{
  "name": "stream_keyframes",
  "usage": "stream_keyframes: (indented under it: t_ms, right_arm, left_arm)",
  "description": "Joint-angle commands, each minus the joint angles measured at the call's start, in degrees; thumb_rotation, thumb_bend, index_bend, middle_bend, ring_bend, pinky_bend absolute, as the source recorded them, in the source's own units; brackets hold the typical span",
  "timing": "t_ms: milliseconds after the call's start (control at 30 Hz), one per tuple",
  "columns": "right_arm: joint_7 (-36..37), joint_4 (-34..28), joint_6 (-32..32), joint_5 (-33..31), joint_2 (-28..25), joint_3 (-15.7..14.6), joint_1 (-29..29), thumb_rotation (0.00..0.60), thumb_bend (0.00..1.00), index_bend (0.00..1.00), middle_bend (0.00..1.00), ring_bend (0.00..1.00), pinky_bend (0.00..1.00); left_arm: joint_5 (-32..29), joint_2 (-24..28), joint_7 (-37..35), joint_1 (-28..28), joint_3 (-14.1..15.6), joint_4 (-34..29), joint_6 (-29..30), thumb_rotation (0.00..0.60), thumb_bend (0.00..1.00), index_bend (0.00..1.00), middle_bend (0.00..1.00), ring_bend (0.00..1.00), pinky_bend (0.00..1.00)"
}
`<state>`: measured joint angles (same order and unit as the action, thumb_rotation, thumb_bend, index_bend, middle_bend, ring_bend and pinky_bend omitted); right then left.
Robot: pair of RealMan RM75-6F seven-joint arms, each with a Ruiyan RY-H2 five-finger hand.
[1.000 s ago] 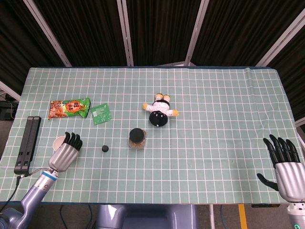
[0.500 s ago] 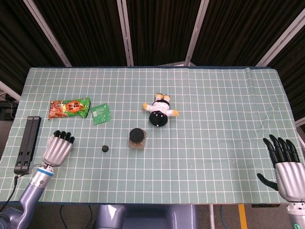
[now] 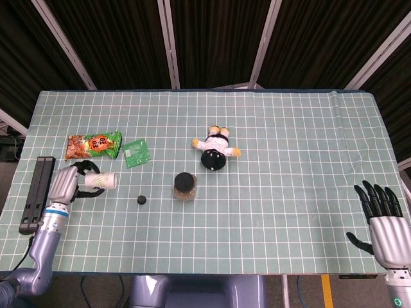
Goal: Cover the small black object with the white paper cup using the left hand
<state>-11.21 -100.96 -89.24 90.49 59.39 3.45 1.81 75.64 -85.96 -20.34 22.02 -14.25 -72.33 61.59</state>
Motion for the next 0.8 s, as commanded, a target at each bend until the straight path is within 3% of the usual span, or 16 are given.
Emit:
stream_keyframes:
  t_ms: [33,300,367,400,467,567,700,800]
  right_arm:
    - [-0.1,0.2,0.2,-0.5,0.1,0.2,0.1,0.600,0.00,0.06,0.00,0.00,0.00]
    - [-0.4,0.5,0.8,-1.3,0.3,0.3,0.3,0.600,0.00,0.06,0.00,0.00,0.00]
    - [-0.5,0.5,0.8,-1.3,0.4,0.3,0.3,0.600,0.00,0.06,0.00,0.00,0.00]
    - [-0.6,0.5,0.8,-1.4,0.4,0.3,0.3,0.600,0.00,0.06,0.00,0.00,0.00]
    - [-0.6,0.5,0.7,-1.4,0.4,0.3,0.3,0.600,0.00,0.06,0.00,0.00,0.00]
    - [-0.4,0.4,0.5,-1.3,0.3,0.3,0.2,0.600,0.00,0.06,0.00,0.00,0.00]
    - [-0.2,0.3,0.5,-1.1,0.2,0.1,0.2,0.600,0.00,0.06,0.00,0.00,0.00]
    - [-0.1,0.2,0.4,-0.8,0.1,0.0,0.2,0.600,0.00,0.06,0.00,0.00,0.00]
  left_arm:
    - [-6.6,-2.2,-17.4,2.5,-3.5,3.5,-10.4,0.600,0.03,0.49,0.38,0.34,0.40]
    - [-3.9,-5.6,-17.8,4.5,-1.2,9.5,-10.8,0.600,0.03,0.48,0.38,0.33,0.39]
    - [-3.8,-6.4,-18.0,4.7,-0.9,10.4,-10.9,0.600,0.02,0.46,0.34,0.29,0.36]
    - [-3.4,-6.6,-18.2,4.8,-0.7,10.6,-10.7,0.600,0.03,0.42,0.29,0.25,0.33]
    - [-2.0,-6.8,-18.4,4.8,0.0,11.1,-9.5,0.600,0.02,0.21,0.09,0.07,0.13]
    - [2.4,-6.9,-17.0,4.2,1.6,12.0,-3.8,0.600,0.02,0.01,0.00,0.00,0.00]
    - [7.6,-5.3,-13.0,3.8,4.2,11.8,1.7,0.600,0.02,0.00,0.00,0.00,0.00]
    - [10.7,-4.1,-4.2,4.0,5.7,11.5,5.4,0.600,0.01,0.01,0.00,0.00,0.00]
